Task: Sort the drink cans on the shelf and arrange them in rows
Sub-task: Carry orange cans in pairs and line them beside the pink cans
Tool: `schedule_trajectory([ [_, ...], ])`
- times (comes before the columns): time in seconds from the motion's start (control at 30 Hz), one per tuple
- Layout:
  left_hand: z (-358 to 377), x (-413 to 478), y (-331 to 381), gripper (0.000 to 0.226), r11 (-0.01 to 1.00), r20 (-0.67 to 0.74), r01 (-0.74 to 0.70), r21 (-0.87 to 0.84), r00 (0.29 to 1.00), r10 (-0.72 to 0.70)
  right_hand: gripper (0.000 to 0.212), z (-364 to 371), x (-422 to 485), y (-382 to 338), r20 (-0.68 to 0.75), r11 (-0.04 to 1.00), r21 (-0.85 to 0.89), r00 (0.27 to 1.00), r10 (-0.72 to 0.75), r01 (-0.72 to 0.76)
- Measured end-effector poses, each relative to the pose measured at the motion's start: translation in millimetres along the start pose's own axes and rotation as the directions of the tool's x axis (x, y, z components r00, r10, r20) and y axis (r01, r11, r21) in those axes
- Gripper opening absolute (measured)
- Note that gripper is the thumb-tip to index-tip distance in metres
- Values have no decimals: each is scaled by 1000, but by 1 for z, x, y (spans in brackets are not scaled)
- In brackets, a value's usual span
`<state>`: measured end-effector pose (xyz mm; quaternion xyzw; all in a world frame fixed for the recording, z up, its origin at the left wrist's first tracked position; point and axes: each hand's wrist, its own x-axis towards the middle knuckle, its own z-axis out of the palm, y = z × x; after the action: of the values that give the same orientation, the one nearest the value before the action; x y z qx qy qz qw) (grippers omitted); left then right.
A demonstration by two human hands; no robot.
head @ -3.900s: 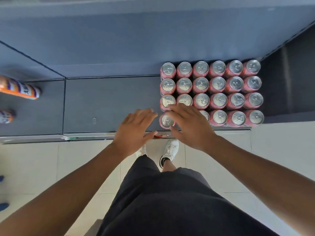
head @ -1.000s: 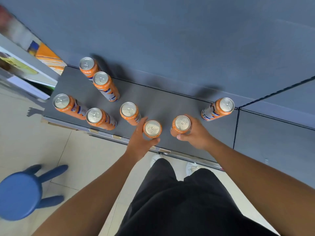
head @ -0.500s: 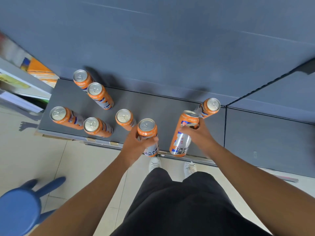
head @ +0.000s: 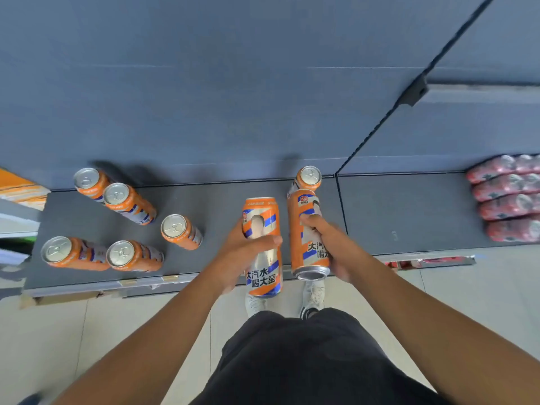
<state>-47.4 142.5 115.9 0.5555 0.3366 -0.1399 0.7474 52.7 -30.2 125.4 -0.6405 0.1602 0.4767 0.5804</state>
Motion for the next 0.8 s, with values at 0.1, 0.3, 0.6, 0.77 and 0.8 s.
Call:
schedule_trajectory([
  [0.1, 19, -4, 5, 48, 997, 42, -38, 69, 999, 35, 33, -15, -17, 5, -70, 995, -58, 994, -83, 79],
  [0.3, 65, -19, 16, 53, 961, 107, -175, 212, 982, 155, 24, -58, -51, 17, -185, 976, -5, 959, -213, 216],
  [0.6, 178, -37, 19, 60, 842, 268, -404, 358, 908, 321, 46, -157, -109, 31, -231, 908, -37, 881, -413, 417],
  [0.77, 261, -46, 8, 58, 780, 323, -480, 401, 871, 370, 51, -234, -146, 46, -268, 860, -108, 818, -509, 499],
  [0.8, 276, -47, 4, 58, 764, 334, -494, 415, 864, 377, 51, -250, -155, 49, -273, 851, -113, 808, -523, 513],
])
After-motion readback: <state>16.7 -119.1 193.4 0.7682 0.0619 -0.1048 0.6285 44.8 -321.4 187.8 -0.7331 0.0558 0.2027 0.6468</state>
